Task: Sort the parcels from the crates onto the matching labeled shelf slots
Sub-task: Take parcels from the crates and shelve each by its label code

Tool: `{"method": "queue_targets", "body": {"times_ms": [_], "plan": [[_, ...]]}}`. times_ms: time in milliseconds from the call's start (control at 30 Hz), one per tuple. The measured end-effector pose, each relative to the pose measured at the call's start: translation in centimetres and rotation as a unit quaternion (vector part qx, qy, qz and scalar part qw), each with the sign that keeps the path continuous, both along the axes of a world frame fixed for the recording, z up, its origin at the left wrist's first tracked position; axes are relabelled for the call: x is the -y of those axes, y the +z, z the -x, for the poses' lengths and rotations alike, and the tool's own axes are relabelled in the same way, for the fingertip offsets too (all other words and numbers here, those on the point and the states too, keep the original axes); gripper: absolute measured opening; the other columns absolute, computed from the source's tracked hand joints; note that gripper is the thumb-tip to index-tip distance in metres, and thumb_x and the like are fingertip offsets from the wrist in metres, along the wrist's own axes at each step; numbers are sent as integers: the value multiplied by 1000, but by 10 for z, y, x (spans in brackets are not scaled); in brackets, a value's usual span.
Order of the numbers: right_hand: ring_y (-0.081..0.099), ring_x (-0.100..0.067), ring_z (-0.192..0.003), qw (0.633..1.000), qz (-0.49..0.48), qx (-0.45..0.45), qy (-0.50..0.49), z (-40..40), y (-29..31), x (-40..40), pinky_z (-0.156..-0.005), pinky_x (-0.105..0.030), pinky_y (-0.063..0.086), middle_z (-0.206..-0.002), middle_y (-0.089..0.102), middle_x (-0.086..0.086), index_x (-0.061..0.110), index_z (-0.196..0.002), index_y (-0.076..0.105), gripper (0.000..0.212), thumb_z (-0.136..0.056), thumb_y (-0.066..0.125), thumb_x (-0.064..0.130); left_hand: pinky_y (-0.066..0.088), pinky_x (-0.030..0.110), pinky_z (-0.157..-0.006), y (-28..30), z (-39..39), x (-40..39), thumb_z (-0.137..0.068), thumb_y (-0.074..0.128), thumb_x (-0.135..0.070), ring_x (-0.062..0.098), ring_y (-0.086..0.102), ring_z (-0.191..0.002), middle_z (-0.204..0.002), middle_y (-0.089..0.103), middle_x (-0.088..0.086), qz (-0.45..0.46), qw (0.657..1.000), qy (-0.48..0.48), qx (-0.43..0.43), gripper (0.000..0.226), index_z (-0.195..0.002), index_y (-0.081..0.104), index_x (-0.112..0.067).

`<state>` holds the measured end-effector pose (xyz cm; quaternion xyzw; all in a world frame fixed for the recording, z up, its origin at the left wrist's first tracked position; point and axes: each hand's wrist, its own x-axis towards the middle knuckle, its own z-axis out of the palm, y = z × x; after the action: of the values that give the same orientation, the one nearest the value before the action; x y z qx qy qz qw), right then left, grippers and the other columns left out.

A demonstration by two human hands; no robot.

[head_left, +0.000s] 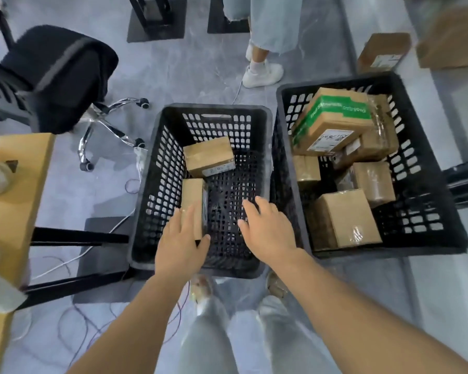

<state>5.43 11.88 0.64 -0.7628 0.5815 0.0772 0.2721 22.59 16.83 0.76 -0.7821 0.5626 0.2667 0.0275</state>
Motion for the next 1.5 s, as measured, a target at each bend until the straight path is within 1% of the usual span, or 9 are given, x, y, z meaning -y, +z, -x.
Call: {"method": "queue_targets", "body": {"times_ms": [600,767,1000,1100,1200,1267,1333,1433,1500], "plan": [[42,-31,-124,988,-111,-12,-107,-109,-202,37,-87,-44,45,-137,41,-12,13,-139,38,42,-100,39,26,28,45,-110,-201,-88,70,-89,54,-42,33,15,-142,-159,0,11,-115,993,-35,-17,86,-151,-3,-23],[42,-30,-123,983,-135,-15,-122,-117,-232,39,-87,-41,45,-137,42,-11,14,-140,38,42,-99,39,22,37,49,-103,-232,-86,75,-81,62,-56,33,18,-142,-158,-2,8,-170,985,-14,-13,104,-149,-14,-32],[40,-29,-124,979,-153,-18,-133,-111,-242,40,-86,-40,45,-137,41,-10,14,-141,37,42,-100,37,23,42,43,-92,-244,-86,79,-77,71,-46,33,33,-130,-149,11,11,-169,985,34,-29,115,-147,-19,-32],[40,-29,-125,974,-167,-12,-150,-106,-241,41,-88,-41,44,-139,39,-10,15,-142,35,43,-101,36,24,40,41,-96,-245,-87,79,-73,73,-46,29,36,-129,-150,13,6,-172,977,84,-94,115,-147,-15,-38],[43,-29,-125,956,-198,20,-217,-102,-242,42,-91,-41,43,-141,39,-10,17,-144,31,44,-102,32,30,45,40,-98,-248,-88,75,-76,71,-31,15,40,-124,-147,29,-3,-163,928,198,-270,101,-149,2,-42],[44,-29,-126,928,-229,60,-288,-99,-246,43,-97,-40,41,-144,40,-11,17,-146,28,47,-102,30,33,53,21,-79,-251,-89,71,-82,64,-14,10,46,-121,-141,41,-12,-155,884,257,-358,89,-149,11,-39],[42,-29,-130,897,-267,87,-342,-96,-253,42,-102,-39,37,-147,39,-10,18,-149,24,49,-102,30,33,50,9,-61,-252,-90,68,-87,57,-4,8,49,-115,-133,45,-18,-172,866,268,-385,82,-149,15,-38],[46,-28,-127,858,-316,121,-386,-93,-266,37,-102,-37,39,-144,43,-8,21,-150,22,52,-101,34,31,45,27,-96,-259,-92,66,-90,56,-6,-2,53,-104,-126,46,-23,-193,856,264,-400,77,-148,18,-38],[52,-25,-119,851,-328,135,-386,-94,-271,32,-96,-34,43,-139,49,-6,22,-149,27,52,-99,39,29,39,34,-103,-262,-94,66,-90,61,-13,0,53,-108,-130,49,-21,-216,855,249,-399,74,-146,22,-40]]}}
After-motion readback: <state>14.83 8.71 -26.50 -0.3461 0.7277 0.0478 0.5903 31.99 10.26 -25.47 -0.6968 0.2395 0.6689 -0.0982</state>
